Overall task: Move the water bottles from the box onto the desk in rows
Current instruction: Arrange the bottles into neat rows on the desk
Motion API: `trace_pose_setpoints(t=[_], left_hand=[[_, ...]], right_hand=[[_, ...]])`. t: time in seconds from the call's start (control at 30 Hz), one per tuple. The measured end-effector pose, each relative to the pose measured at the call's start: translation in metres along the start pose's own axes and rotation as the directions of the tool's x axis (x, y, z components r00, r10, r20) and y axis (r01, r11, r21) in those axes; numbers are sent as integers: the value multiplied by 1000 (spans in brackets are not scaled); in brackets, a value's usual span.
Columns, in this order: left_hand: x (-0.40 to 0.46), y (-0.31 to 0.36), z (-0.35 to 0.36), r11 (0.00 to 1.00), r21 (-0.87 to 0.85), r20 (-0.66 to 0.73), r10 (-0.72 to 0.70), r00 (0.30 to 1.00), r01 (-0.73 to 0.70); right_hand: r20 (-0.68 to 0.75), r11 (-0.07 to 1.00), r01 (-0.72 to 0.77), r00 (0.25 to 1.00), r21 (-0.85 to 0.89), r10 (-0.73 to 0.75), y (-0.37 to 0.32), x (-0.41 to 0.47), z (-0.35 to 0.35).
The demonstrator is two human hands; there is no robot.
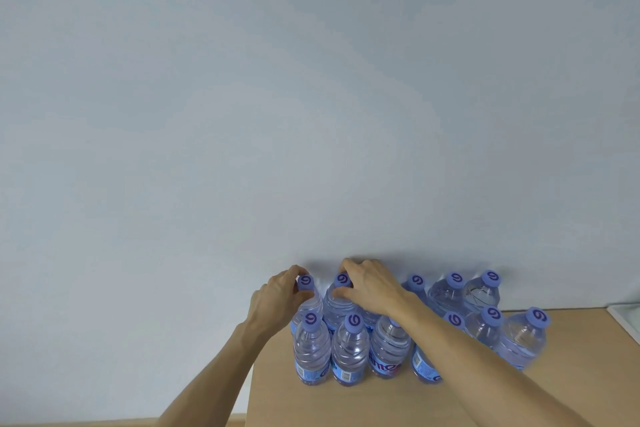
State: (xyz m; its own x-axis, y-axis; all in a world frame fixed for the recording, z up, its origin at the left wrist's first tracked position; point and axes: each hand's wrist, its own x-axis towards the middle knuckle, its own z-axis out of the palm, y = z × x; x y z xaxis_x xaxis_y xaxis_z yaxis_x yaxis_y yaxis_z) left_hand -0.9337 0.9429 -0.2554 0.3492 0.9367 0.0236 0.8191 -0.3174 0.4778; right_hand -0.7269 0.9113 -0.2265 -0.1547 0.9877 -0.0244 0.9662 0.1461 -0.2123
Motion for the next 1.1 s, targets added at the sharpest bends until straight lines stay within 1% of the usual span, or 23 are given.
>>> trace_pose_setpoints(t=[0.07,0.13,0.2,0.3,0.37,0.4,0.47,0.53,0.63,0.73,0.83,0.93,1.03,1.1], left_hand=[[-1,0,-1,1000,-6,22,-28,999,28],[-2,-1,-3,998,-17,34,-57,998,57],[-4,0,-8,999,10,9,-49,999,48],[-7,8,-15,998,56,-111,13,994,-6],[-7,17,-17,993,66,-197,108,974,-97],[-6,23,-17,984,75,-211,173,962,-161],[0,35,-14,956,79,-182,294,938,-284],[5,52,-10,932,49,-115,363,924,-360],[12,80,2,914,43,-33,404,914,-403],[19,100,19,903,125,13,414,910,-412],[26,113,35,864,238,85,436,896,-443],[33,120,46,832,298,158,440,884,-467],[39,121,45,802,349,113,477,871,-485],[39,120,46,796,387,131,452,882,-465]], right_hand=[[59,999,1,998,51,-4,4,-3,-3],[103,989,3,995,148,-18,12,-9,-9],[115,971,-4,993,241,-25,24,-17,-19],[110,951,-24,994,308,-10,50,-28,-37],[116,954,-36,993,298,1,67,-36,-45],[119,960,-37,993,276,4,76,-40,-47],[111,980,-25,994,199,3,93,-47,-47],[111,994,-8,994,110,-4,109,-51,-44],[139,999,30,990,-14,-28,124,-52,-41],[127,996,51,991,-79,-41,129,-55,-40],[116,996,67,991,-57,-60,132,-56,-38],[136,997,79,988,1,-78,132,-54,-38],[138,995,98,986,-10,-96,131,-50,-40],[132,995,97,987,-13,-95,132,-48,-40]])
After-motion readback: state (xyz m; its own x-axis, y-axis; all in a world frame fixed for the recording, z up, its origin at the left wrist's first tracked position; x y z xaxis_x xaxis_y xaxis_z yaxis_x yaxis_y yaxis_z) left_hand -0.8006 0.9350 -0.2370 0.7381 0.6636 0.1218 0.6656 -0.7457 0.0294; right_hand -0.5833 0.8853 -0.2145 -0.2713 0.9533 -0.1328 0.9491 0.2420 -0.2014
